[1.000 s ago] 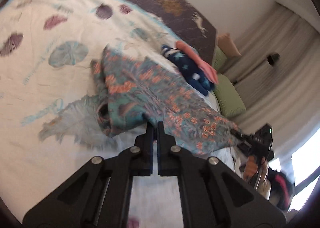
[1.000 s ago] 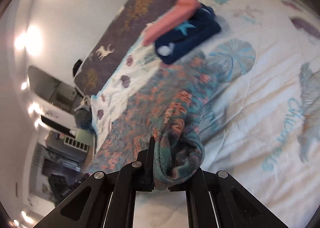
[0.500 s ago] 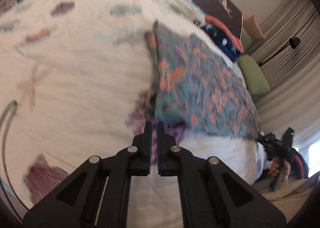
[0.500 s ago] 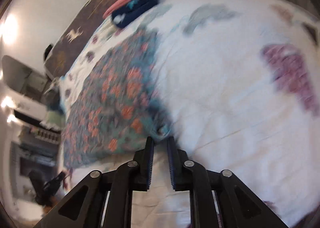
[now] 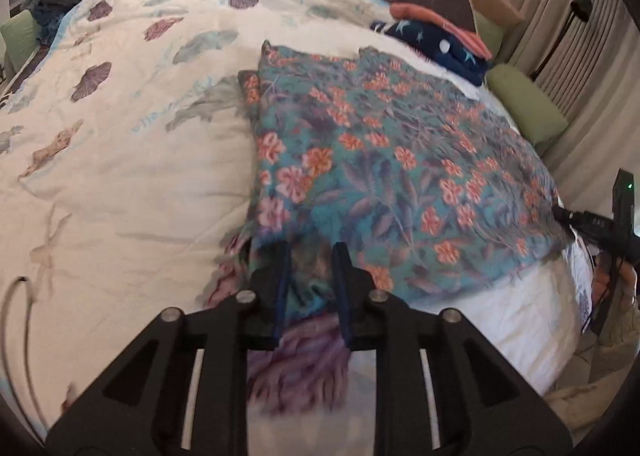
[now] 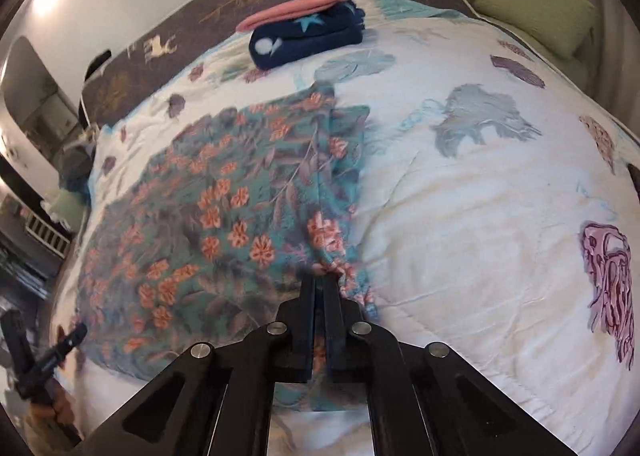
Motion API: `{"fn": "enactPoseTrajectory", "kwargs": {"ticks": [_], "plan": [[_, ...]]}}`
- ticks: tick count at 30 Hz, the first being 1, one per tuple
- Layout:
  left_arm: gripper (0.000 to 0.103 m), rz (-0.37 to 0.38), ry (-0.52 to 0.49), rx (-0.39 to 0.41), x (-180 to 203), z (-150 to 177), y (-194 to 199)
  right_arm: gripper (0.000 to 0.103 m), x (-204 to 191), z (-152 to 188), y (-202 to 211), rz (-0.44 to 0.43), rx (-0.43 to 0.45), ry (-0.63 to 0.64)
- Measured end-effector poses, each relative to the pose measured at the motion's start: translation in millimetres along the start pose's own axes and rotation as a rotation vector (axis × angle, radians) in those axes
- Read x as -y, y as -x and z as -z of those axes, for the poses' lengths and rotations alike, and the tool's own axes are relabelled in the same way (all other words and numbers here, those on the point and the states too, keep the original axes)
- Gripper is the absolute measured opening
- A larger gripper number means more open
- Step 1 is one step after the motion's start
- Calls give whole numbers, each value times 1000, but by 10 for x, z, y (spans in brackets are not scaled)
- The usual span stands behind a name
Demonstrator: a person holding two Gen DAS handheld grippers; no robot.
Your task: Fold small clothes
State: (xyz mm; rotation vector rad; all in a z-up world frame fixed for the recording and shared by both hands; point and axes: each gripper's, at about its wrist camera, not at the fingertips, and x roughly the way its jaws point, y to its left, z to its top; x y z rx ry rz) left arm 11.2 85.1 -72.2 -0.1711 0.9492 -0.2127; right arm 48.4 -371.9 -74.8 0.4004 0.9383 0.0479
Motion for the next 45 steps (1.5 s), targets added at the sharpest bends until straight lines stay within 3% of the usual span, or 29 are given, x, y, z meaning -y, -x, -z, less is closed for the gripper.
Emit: {"fn": "enactPoseTrajectory", "kwargs": {"ticks": [3, 5, 8, 10, 13, 14, 15, 17, 19, 22, 25, 29, 30, 31, 32, 34, 40, 42, 45], "plan": [[24, 6, -46, 59, 120, -90, 237, 7, -126, -59, 165, 54, 59, 55], [28, 60, -99, 105, 275, -200, 358, 9, -176, -162, 200, 0, 74, 69], [44, 135, -180, 177, 587, -415, 386, 12, -301, -367, 99, -75, 63, 95], [44, 143, -219, 174, 765, -559, 234, 12, -459, -508, -47, -66, 57, 134], [44, 82, -227, 136, 814, -764, -14, 14, -512, -658, -156, -41, 46, 138], [46, 78, -217, 132, 769, -827, -68, 20, -487, -754, -192, -48, 51, 130], [47, 75, -192, 127, 680, -921, -131, 35, -414, -842, -211, -60, 53, 118], [52, 48, -129, 119, 443, -1098, -256, 52, -204, -1036, -304, -65, 45, 55], [52, 27, -68, 106, 196, -1282, -386, 52, -8, -1217, -380, -63, 38, 0], [52, 32, 18, 88, -172, -1510, -583, 52, 202, -1454, -565, -139, -8, -46], [54, 57, 62, 58, -317, -1648, -775, 52, 310, -1595, -833, -243, -78, -92], [54, 71, 89, 23, -397, -1790, -1027, 49, 278, -1660, -1100, -276, -134, -71], [52, 86, 94, 9, -405, -1799, -1087, 27, 259, -1664, -1150, -281, -145, -65], [27, 108, 99, -10, -406, -1805, -1145, 6, 223, -1667, -1192, -281, -147, -55], [3, 126, 97, -33, -387, -1805, -1196, 5, 201, -1670, -1204, -281, -145, -51], [1, 119, 90, 2, -345, -1798, -1136, 5, 138, -1686, -1089, -309, -75, -36], [1, 99, 67, 203, -339, -1905, -665, 5, 12, -1855, -691, -390, 70, 9], [1, 87, 95, 202, -460, -1950, -680, 5, 17, -1895, -724, -381, 80, 9], [2, 119, 133, 99, -582, -1924, -903, 10, 38, -1878, -994, -317, 10, -2]]}}
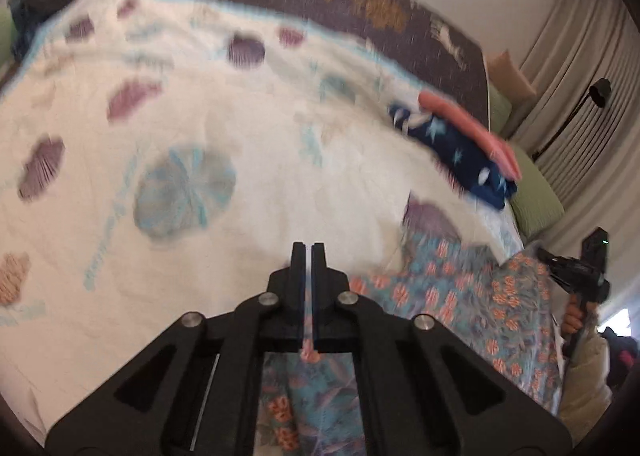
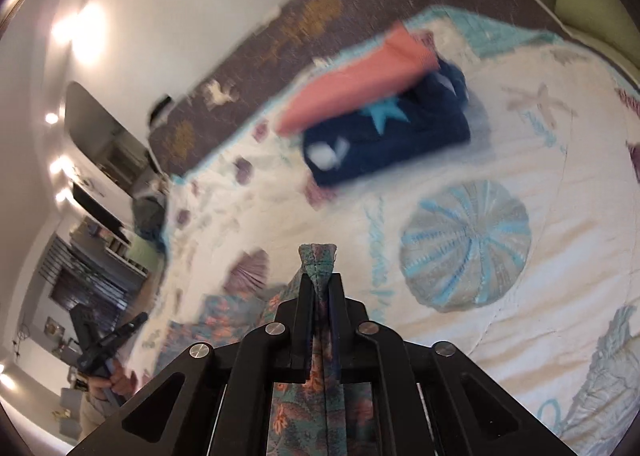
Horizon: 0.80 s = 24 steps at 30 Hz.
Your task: Fold small clothes
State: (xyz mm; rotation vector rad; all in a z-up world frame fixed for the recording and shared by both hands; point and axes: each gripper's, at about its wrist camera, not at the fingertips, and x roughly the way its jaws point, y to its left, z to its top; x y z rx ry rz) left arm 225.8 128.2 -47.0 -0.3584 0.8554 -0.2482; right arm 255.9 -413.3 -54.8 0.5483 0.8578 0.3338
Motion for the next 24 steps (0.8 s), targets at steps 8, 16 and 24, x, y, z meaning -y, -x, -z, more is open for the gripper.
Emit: {"fn": "enactPoseTrajectory", "kwargs": {"ticks": [8, 16, 24], "plan": [[4, -11, -57, -129, 151, 207, -378, 16, 195, 223, -198, 94, -109, -35], [5, -29, -72, 52, 151, 94, 21, 14, 122, 158, -20, 122, -37, -8], [42, -64, 73, 26, -150, 401, 222, 16, 134, 411, 290, 216, -14, -19]]}}
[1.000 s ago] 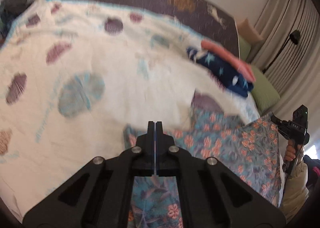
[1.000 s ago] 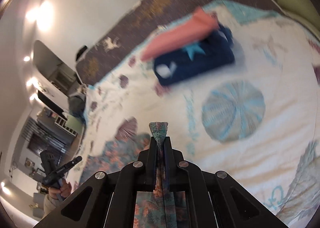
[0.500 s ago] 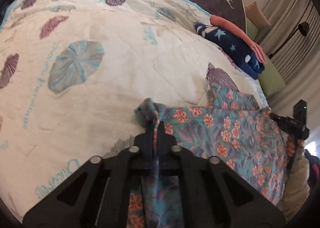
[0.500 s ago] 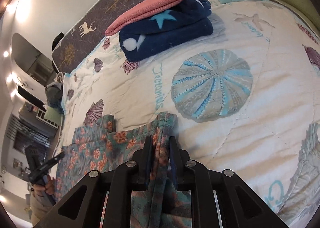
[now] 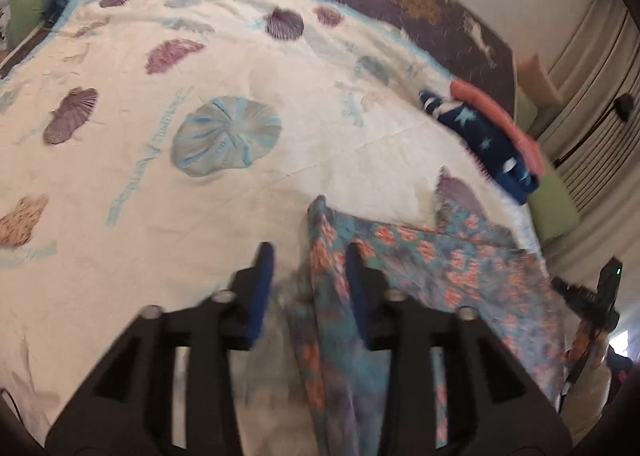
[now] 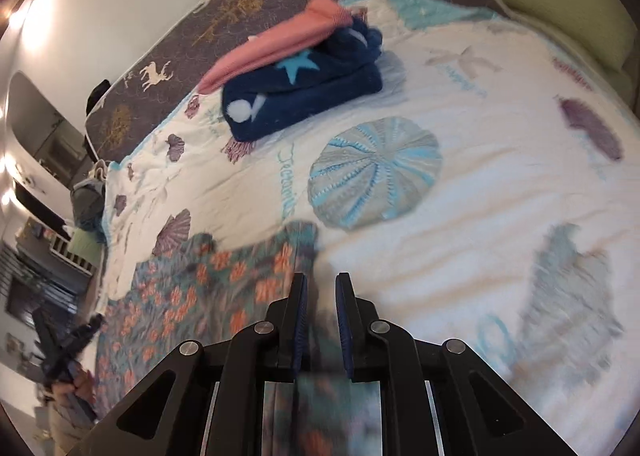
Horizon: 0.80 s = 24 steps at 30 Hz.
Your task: Fold small clothes
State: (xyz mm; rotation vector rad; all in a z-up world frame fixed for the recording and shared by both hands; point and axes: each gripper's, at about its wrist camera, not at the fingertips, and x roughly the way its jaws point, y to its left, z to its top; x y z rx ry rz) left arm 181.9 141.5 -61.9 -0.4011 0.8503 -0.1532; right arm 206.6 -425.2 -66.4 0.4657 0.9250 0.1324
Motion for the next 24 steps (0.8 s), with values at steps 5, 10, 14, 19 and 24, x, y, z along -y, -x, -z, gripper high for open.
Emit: {"fn": "enactPoseTrajectory", "kwargs": {"ticks": [5, 10, 14, 19, 24], "plan": [[52, 141, -74, 34, 273, 452, 654, 16, -262, 487, 643, -70, 60, 121], [64, 180, -195, -90, 577, 1107, 631, 29, -389, 1016, 798, -223, 21, 120], [62, 19, -329, -43, 714, 1424, 579, 13, -144, 1316, 534, 13, -34, 51], [64, 36, -254, -37, 648, 1365, 810, 17, -403, 1474, 871, 126, 65, 88], [82, 16, -147, -41, 327, 1489, 798, 28, -722, 1701, 997, 16, 109, 170]]}}
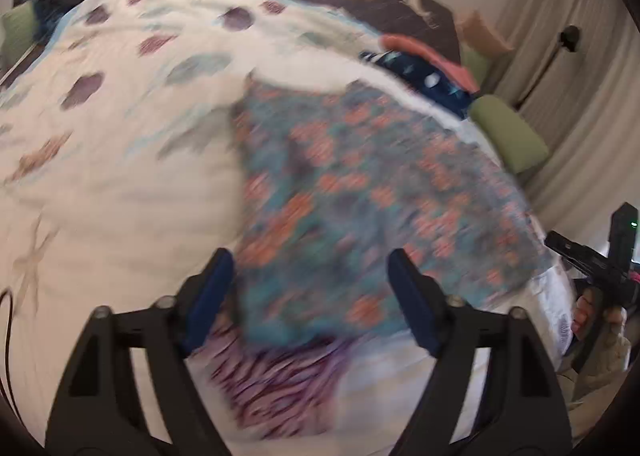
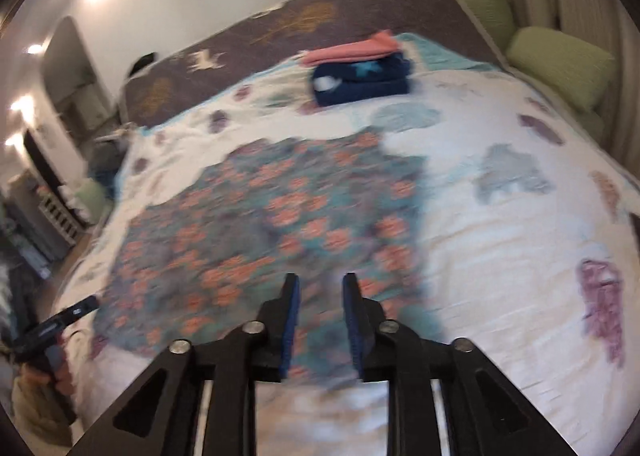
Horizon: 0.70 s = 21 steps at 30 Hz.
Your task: Fold small clothes
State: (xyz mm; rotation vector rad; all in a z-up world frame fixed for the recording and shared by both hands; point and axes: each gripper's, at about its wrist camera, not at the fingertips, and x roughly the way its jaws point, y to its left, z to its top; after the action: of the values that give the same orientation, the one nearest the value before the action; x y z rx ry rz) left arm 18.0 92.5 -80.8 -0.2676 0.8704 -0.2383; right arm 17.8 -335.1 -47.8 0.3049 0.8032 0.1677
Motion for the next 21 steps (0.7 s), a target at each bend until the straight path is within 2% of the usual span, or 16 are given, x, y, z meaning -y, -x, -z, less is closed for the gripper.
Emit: {"fn": "enactPoseTrajectory", "kwargs": {"ticks": [1, 2, 3, 5, 7, 10, 15, 18, 21], "plan": [[82, -17, 7, -37, -38, 66, -51, 29, -32, 61, -95, -19, -50, 10], [82, -20, -32, 4, -28, 132, -13, 29, -62, 83, -217, 6, -91, 5], [82, -35, -59, 8, 5, 168, -2, 27, -29, 147, -331, 59, -136, -11], [83, -58, -100, -4, 54, 207, 5, 27, -15, 213, -339, 64, -104, -9], [83, -56, -109, -9, 65, 213, 18, 27, -94, 190, -307, 100, -114, 32], [83, -31, -61, -8, -1, 169, 31, 28, -200, 178, -260, 138, -115, 62], [83, -9, -19, 6, -46, 185, 58, 28, -369, 200, -112, 130, -68, 53], [83, -12, -35, 10, -27, 198, 61, 28, -574, 191, -49, 152, -28, 128], [83, -16, -43, 7, -29, 193, 76, 28, -842, 194, -48, 134, -13, 210]]}}
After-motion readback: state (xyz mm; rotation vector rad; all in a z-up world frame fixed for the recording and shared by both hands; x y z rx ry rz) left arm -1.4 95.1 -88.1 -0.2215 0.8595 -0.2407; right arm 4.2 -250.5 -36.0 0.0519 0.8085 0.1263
